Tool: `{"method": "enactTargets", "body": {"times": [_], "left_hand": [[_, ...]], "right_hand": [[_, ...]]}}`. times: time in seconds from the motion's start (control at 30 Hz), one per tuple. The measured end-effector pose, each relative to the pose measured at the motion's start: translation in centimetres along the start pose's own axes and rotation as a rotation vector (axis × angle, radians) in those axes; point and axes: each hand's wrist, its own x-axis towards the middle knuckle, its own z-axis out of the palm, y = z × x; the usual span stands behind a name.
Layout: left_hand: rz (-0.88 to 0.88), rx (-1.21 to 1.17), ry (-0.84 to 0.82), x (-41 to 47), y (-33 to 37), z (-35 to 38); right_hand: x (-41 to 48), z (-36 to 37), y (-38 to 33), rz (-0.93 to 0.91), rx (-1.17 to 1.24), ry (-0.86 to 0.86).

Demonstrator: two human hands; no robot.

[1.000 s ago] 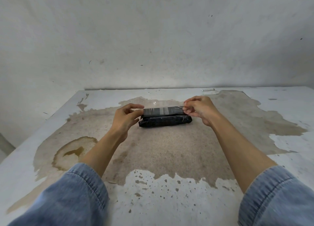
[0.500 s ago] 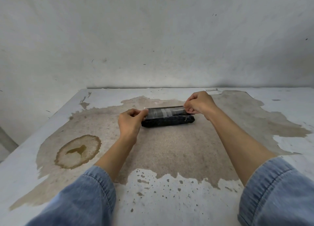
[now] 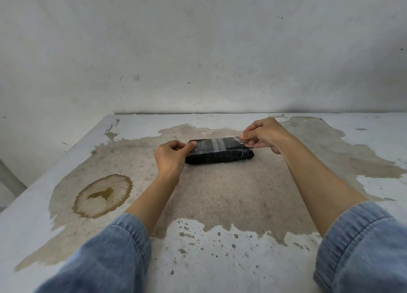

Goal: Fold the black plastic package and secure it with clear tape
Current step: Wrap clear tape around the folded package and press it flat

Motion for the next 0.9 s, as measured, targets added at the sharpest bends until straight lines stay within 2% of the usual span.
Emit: {"method": "enactTargets", "body": {"times": [0.3, 0.9], "left_hand": [[0.018, 0.06, 0.04, -0.03, -0.04, 0.79], [0.005, 0.091, 0.005, 0.28, 0.4, 0.46]], "right_hand": [[-0.07, -0.18, 0.87, 0.014, 0.08, 0.024], [-0.29, 0.22, 0.81, -0.032, 0.0, 0.054]]}}
